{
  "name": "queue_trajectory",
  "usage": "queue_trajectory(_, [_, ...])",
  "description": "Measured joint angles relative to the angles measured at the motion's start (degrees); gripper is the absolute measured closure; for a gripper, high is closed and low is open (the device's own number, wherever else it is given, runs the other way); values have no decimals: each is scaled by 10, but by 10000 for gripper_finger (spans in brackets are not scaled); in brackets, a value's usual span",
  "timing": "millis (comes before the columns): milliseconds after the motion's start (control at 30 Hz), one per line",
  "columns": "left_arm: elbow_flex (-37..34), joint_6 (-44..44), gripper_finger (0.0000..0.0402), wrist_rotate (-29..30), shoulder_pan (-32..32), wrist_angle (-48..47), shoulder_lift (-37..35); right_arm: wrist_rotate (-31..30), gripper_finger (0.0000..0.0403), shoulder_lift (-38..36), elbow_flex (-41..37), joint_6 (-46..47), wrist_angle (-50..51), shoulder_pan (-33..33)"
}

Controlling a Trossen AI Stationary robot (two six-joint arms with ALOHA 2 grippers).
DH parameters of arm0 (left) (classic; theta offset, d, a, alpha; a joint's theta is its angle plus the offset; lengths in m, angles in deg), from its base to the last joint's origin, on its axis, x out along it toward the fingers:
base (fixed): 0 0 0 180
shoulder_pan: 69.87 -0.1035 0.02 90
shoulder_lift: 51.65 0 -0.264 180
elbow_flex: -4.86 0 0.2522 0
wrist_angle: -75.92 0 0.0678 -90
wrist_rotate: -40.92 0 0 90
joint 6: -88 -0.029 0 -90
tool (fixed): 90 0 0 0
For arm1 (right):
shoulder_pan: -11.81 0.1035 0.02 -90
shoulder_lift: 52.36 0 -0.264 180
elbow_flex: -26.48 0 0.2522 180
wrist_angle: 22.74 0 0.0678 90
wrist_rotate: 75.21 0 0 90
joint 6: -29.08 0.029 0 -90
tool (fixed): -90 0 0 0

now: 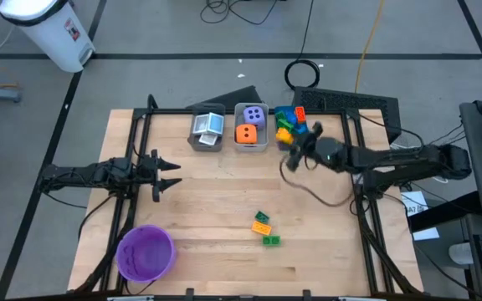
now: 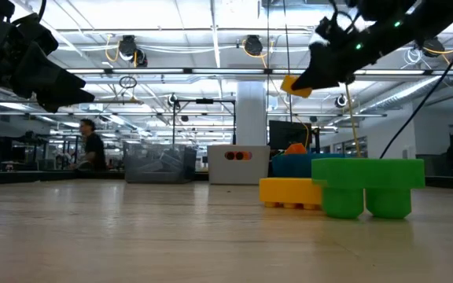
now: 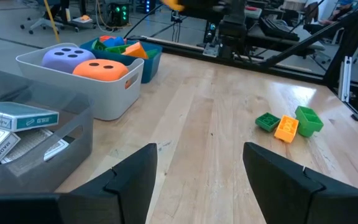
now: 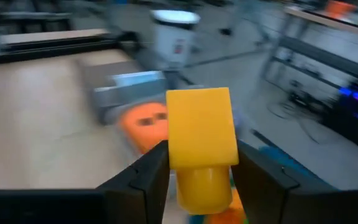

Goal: Pick & Place Toys
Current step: Put the yellow game piece into the blue bin

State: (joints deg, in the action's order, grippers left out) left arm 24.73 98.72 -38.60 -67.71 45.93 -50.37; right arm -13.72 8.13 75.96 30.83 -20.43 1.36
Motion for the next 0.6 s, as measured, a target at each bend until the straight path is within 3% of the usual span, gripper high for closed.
queue_trajectory(133, [0, 0, 156, 0, 0, 0, 0, 30, 255, 23, 0, 6, -16, -101])
queue_trajectory(333, [0, 0, 155, 0, 0, 0, 0, 149, 263, 91, 1, 39, -46, -243])
queue_trajectory(600, [0, 0, 155, 0, 0, 0, 0, 207, 246, 189, 0, 67, -59, -304])
